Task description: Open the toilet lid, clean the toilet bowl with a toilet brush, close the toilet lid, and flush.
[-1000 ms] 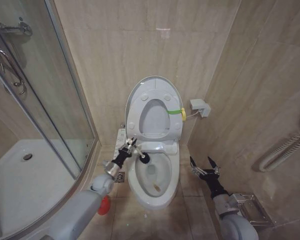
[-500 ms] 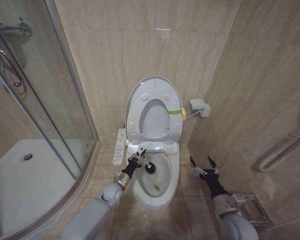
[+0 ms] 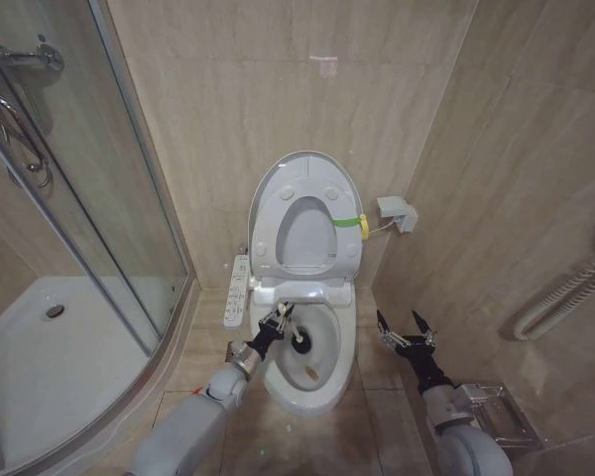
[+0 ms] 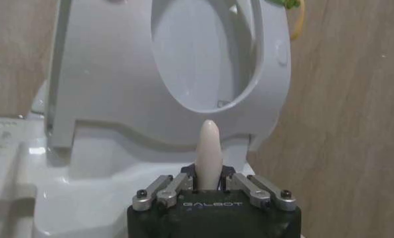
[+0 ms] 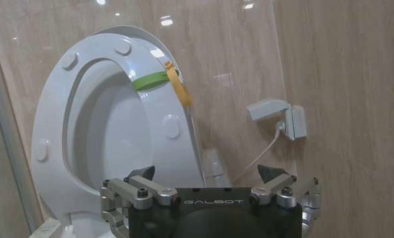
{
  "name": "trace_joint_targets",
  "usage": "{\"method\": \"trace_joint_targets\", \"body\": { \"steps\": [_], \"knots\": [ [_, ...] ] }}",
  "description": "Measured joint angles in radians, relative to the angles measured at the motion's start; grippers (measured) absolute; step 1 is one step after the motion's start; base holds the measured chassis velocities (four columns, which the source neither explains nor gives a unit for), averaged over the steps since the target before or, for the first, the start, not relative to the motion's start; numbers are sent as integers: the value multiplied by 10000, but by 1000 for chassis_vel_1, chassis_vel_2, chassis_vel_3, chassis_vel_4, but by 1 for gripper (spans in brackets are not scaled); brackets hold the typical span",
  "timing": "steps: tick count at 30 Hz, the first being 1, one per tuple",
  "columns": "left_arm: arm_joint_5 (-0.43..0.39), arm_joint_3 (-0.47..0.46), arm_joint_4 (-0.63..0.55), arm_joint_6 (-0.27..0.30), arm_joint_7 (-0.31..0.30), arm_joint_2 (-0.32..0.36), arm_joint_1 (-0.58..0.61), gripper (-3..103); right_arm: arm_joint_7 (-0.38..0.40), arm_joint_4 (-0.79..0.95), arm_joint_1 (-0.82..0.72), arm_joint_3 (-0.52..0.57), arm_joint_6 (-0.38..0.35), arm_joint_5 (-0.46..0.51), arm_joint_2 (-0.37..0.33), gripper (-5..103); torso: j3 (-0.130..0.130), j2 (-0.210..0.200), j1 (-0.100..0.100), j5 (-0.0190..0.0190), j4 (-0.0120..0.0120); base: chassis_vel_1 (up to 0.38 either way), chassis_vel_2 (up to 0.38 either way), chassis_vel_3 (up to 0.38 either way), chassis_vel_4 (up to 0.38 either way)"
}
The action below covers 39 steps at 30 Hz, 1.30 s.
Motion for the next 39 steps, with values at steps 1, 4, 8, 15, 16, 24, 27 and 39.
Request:
{"method": "trace_joint_targets", "body": {
  "steps": [1, 4, 8, 15, 16, 24, 27, 39],
  "knots": [
    [-16, 21, 46, 8, 52, -8, 3, 22, 0, 0, 0, 0, 0, 0, 0, 100, 0, 0, 0, 0, 0, 0, 0, 0, 0],
    [-34, 43, 182, 12, 179, -22, 18, 22, 0, 0, -1, 0, 0, 0, 0, 100, 0, 0, 0, 0, 0, 0, 0, 0, 0],
    [-51, 50, 273, 5, 306, -12, 85, 22, 0, 0, 0, 0, 0, 0, 0, 100, 0, 0, 0, 0, 1, 0, 0, 0, 0],
    [-9, -18, -79, -228, 454, 67, 235, 22, 0, 0, 0, 0, 0, 0, 0, 100, 0, 0, 0, -1, 0, 0, 0, 0, 0],
    [-9, -18, -79, -228, 454, 67, 235, 22, 0, 0, 0, 0, 0, 0, 0, 100, 0, 0, 0, -1, 0, 0, 0, 0, 0],
    [-167, 192, -1852, -327, 325, 774, 788, 22, 0, 0, 0, 0, 0, 0, 0, 100, 0, 0, 0, -1, 1, 0, 0, 0, 0],
    [-167, 233, -2186, -292, 252, 922, 1001, 22, 0, 0, 0, 0, 0, 0, 0, 100, 0, 0, 0, -2, 1, 0, 0, 0, 0],
    [396, -138, -3115, -156, 145, 1908, 2021, 22, 0, 0, 0, 0, 0, 0, 0, 100, -1, 0, -1, -1, 1, 0, 0, 0, 0]
  ]
}}
